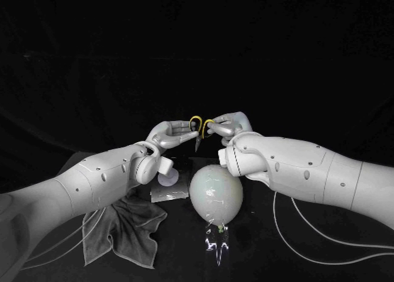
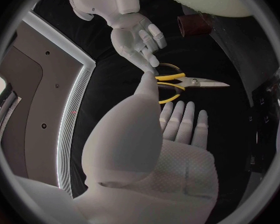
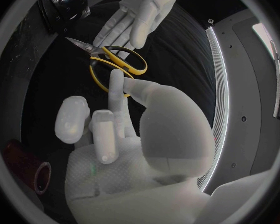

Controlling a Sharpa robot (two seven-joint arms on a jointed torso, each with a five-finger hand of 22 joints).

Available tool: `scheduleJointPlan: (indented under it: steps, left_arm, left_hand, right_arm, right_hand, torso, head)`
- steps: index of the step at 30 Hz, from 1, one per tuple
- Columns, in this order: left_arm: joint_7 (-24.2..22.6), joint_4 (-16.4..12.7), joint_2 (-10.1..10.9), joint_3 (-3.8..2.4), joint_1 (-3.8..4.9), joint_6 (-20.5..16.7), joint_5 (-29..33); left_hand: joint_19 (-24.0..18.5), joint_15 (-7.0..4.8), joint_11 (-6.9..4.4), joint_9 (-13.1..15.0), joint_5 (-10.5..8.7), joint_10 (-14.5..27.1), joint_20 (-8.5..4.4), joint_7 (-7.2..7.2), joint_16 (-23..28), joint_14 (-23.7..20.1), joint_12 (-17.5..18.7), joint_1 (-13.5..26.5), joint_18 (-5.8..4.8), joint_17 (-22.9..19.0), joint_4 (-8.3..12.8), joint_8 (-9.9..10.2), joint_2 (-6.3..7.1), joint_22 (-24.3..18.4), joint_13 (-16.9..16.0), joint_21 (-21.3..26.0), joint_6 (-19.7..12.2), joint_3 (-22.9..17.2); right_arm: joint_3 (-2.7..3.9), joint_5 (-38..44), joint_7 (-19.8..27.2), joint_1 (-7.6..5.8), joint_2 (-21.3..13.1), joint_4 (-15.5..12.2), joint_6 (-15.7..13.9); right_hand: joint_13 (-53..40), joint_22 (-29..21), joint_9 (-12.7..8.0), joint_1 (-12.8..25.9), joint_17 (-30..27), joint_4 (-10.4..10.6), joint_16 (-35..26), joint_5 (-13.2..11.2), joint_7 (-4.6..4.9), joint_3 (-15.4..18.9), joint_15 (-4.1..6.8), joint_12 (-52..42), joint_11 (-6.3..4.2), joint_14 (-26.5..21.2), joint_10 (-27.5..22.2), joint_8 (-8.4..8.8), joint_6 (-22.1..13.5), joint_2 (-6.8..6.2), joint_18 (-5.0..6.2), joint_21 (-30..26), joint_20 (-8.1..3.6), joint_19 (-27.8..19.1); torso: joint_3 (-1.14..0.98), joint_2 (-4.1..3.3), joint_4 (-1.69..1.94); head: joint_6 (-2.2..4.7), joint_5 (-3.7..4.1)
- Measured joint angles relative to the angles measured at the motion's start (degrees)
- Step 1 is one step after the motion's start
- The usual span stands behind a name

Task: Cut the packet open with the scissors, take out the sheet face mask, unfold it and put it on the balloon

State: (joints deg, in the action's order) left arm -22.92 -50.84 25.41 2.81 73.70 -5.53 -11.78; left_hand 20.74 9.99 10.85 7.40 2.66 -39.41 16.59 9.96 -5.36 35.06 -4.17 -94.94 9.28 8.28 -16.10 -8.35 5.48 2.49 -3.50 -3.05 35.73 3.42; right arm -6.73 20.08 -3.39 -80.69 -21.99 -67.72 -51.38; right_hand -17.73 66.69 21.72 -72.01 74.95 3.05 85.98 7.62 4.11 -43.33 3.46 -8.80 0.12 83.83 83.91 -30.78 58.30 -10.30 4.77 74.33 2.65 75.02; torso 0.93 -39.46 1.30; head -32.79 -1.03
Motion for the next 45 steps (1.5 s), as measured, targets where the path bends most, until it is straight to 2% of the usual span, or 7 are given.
scheduleJointPlan:
  steps: [4, 12, 14, 25, 31, 39, 45]
  left_arm:
    - [0.29, 0.46, -0.56, 0.04, -0.01, 1.13, -0.25]
    - [0.7, 1.95, -1.48, 0.08, -0.01, 2.4, -0.42]
    - [0.8, 2.32, -1.62, 0.13, -0.01, 2.61, -0.42]
    - [1.32, 4.14, -2.58, 0.7, -0.06, 3.66, -0.4]
    - [1.61, 4.62, -2.79, 0.97, -0.12, 4.35, -0.43]
    - [1.82, 4.99, -2.82, 1.16, -0.19, 5.24, -0.52]
    - [1.83, 5.1, -2.79, 1.2, -0.22, 5.71, -0.52]
  left_hand:
    - [1.0, -0.16, -0.18, 0.42, 0.0, -2.01, 0.0, 0.39, 0.0, 1.21, 0.0, -0.66, 0.01, 0.2, 0.21, -0.55, -0.66, 0.05, 0.0, 0.0, 1.55, 0.21]
    - [1.63, -0.23, -0.18, 0.71, 0.0, -3.88, -0.19, 0.49, -0.57, 3.18, 0.0, -1.95, 0.02, 0.54, 0.88, -0.87, -1.95, 0.05, 0.0, -0.22, 2.04, 0.22]
    - [1.71, -0.22, -0.07, 0.8, 0.0, -4.6, -0.1, 0.5, -0.57, 3.2, 0.0, -2.17, 0.58, 0.61, 0.87, -0.93, -2.17, 0.05, 0.0, -0.22, 2.47, 0.21]
    - [1.71, -0.36, -0.44, 1.52, 0.0, -7.89, -0.1, 0.8, -0.57, 4.12, 0.0, -3.83, 0.58, 0.61, 2.16, -2.01, -3.83, 0.04, -0.17, -0.22, 5.07, -0.13]
    - [4.81, -0.46, -0.35, 2.51, 0.0, -11.89, -0.31, 1.35, -1.8, 9.32, -0.27, -4.74, 0.57, 1.65, 3.0, -3.61, -4.74, 0.35, -0.34, -0.85, 9.38, -0.2]
    - [8.91, -0.53, -0.35, 3.0, 0.0, -15.97, -0.32, 0.69, -2.79, 12.34, -0.73, -5.7, 0.53, 2.09, 2.99, -4.87, -5.7, 0.73, -0.33, -1.73, 12.3, -0.2]
    - [13.25, -0.67, -0.72, 3.46, 0.0, -19.74, -0.37, 0.35, -3.97, 15.09, -0.94, -6.78, 0.48, 2.59, 1.62, -6.1, -8.27, 1.1, -0.32, -2.74, 15.58, -1.57]
  right_arm:
    - [0.22, -0.98, 0.64, 0.14, -0.24, -0.91, 0.0]
    - [0.67, -2.26, 1.7, 0.39, -0.72, -2.94, 0.03]
    - [0.8, -2.45, 1.92, 0.46, -0.92, -3.44, 0.04]
    - [1.54, -2.98, 2.92, 0.75, -1.58, -5.25, 0.04]
    - [1.83, -3.1, 3.38, 0.85, -1.76, -5.59, 0.04]
    - [2.14, -3.24, 3.92, 1.02, -1.84, -5.79, 0.04]
    - [2.22, -3.3, 4.12, 1.06, -1.93, -5.62, 0.04]
  right_hand:
    - [0.0, -0.03, 0.0, 0.0, 0.0, -0.16, -0.01, -0.01, 0.0, 0.15, 0.0, 0.0, 0.0, 0.0, 0.0, -0.04, 0.0, 0.0, -0.01, -0.24, -0.06, -0.35]
    - [0.02, -0.1, 0.0, 0.0, -0.01, -0.25, -0.13, -0.13, 0.0, 0.07, -0.01, 0.0, 0.01, -0.01, -0.01, -0.27, -0.01, 0.0, -0.02, -0.24, -0.06, -0.35]
    - [0.03, -0.12, 0.0, 0.23, -0.04, -0.31, 0.05, -0.23, 0.0, 0.0, -0.01, 0.0, 0.01, -0.01, -0.01, -0.27, -0.02, 0.23, -0.02, -0.24, -0.06, -0.35]
    - [-0.03, -0.11, 0.0, 0.22, -0.05, -0.49, 0.06, -0.45, 0.0, -0.14, 0.03, 0.0, -0.04, 0.04, 0.04, -0.26, -0.21, 0.23, -0.38, -0.24, -0.06, -0.35]
    - [-0.01, -0.1, 0.0, 0.22, -0.02, -0.61, 0.04, -0.52, 0.04, -0.16, 0.11, 0.0, -0.11, 0.13, 0.11, -0.23, -0.26, 0.22, -0.4, -0.24, -0.06, -0.35]
    - [0.0, 0.01, 0.4, 0.22, 0.0, -0.62, 0.0, -0.56, 0.1, -0.16, 0.11, 0.0, -0.11, 0.13, 0.11, -0.06, -0.34, 0.22, -0.41, -0.24, -0.06, -0.35]
    - [-0.06, 0.01, 0.42, 0.46, -0.01, -0.63, -0.01, -0.67, 0.08, -0.16, 0.1, 0.0, -0.11, 0.12, 0.11, -0.28, -0.51, 0.46, -0.43, -0.24, -0.06, -0.35]
  torso:
    - [-0.02, 0.02, 0.01]
    - [-0.03, 0.07, 0.04]
    - [-0.03, 0.07, 0.04]
    - [0.01, 0.07, 0.04]
    - [0.03, 0.07, 0.08]
    - [0.02, 0.12, 0.11]
    - [0.03, 0.13, 0.11]
  head:
    - [-0.04, -0.18]
    - [-0.01, -0.27]
    - [0.03, -0.23]
    - [0.09, -0.08]
    - [0.02, 0.01]
    - [-0.04, 0.03]
    - [-0.01, 0.03]
